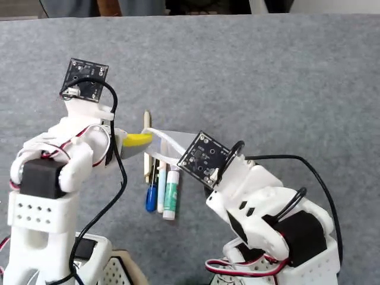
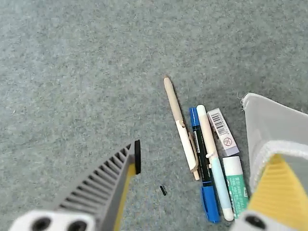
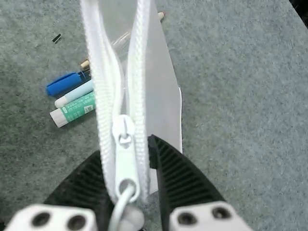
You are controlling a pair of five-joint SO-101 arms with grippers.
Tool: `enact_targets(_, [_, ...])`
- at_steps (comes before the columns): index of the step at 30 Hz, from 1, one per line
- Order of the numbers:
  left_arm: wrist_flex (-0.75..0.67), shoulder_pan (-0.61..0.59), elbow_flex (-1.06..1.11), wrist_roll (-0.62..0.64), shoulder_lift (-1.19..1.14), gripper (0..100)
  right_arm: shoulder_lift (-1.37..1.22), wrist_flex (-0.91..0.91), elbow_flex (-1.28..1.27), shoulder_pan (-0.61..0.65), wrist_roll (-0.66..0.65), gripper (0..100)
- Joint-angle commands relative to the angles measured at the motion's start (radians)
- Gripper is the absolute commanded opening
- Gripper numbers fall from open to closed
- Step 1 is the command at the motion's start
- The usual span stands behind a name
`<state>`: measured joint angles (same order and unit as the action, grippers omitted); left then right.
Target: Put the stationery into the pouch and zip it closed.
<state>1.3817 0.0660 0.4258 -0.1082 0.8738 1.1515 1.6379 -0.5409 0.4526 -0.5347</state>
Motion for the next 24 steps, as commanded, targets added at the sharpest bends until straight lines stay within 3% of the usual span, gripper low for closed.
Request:
enact_targets(1, [-0.044,0.008,0.005,0.000,-0.002,40,-0.002,0.000,-0.001,0.015,0.020,1.2])
enact_targets(7, [-0.071,0.117,0.012,0.000,-0.011,40,-0.002,0.000,-0.001,0.015,0.031,1.2])
enact_targets(24, [-0.193,0.128,0.157,-0.006,-0.011,40,-0.002,0.002,-0.001,0.017,0.031,1.2])
